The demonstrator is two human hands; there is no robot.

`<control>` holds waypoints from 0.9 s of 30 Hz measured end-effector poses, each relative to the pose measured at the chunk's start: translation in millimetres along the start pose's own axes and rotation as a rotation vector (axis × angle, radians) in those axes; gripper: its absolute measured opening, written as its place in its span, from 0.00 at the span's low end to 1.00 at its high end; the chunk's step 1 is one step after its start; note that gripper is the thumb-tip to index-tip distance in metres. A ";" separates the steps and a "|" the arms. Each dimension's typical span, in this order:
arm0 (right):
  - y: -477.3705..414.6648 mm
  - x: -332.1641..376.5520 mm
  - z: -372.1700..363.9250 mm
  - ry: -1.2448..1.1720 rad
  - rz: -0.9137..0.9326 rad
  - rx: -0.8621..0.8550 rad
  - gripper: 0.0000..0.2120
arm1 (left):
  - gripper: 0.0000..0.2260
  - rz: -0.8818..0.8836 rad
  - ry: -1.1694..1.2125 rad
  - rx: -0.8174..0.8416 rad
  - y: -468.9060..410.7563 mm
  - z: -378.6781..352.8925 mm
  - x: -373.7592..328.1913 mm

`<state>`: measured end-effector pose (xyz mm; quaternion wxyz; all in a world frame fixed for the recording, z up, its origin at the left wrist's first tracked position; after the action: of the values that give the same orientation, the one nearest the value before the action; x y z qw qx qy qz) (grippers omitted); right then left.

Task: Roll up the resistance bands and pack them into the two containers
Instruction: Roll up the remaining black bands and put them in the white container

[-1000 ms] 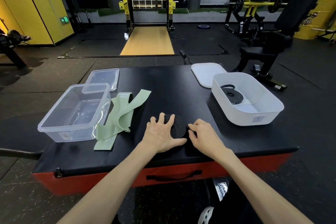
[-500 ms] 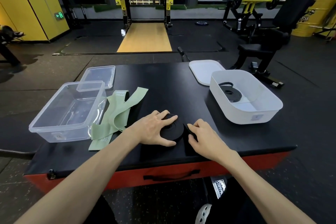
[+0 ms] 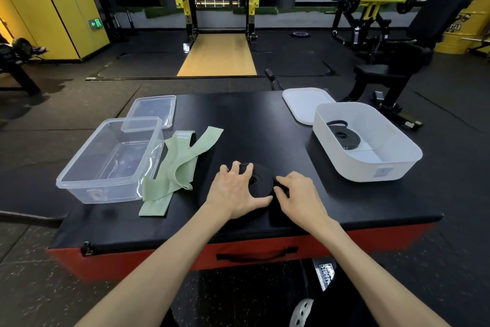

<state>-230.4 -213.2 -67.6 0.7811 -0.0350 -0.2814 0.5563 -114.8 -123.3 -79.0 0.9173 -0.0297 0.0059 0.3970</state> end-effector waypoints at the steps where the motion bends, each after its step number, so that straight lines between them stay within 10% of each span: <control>1: 0.5 2.0 0.7 -0.013 -0.006 -0.001 0.10 | 0.46 0.017 0.000 -0.002 0.6 -0.6 0.0; 16: -20.7 36.6 -0.9 0.115 -0.280 0.014 0.17 | 0.36 0.076 0.006 -0.077 13.3 1.8 0.3; 27: -41.1 40.9 -0.4 0.100 -0.394 0.223 0.12 | 0.56 -0.093 0.277 0.166 7.4 -3.6 12.5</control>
<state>-186.2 -192.4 -36.4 0.8867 0.0797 -0.1805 0.4181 -111.6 -109.4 -83.4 0.9244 -0.0082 0.1636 0.3446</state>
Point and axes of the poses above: each hand's wrist, its own y-axis away from the middle knuckle, its own z-axis out of the back of the hand, x = y × z, the point moved 7 cm from there along -y, towards the middle knuckle, and after that the axes turned 12 degrees about z, right-handed, at the moved point
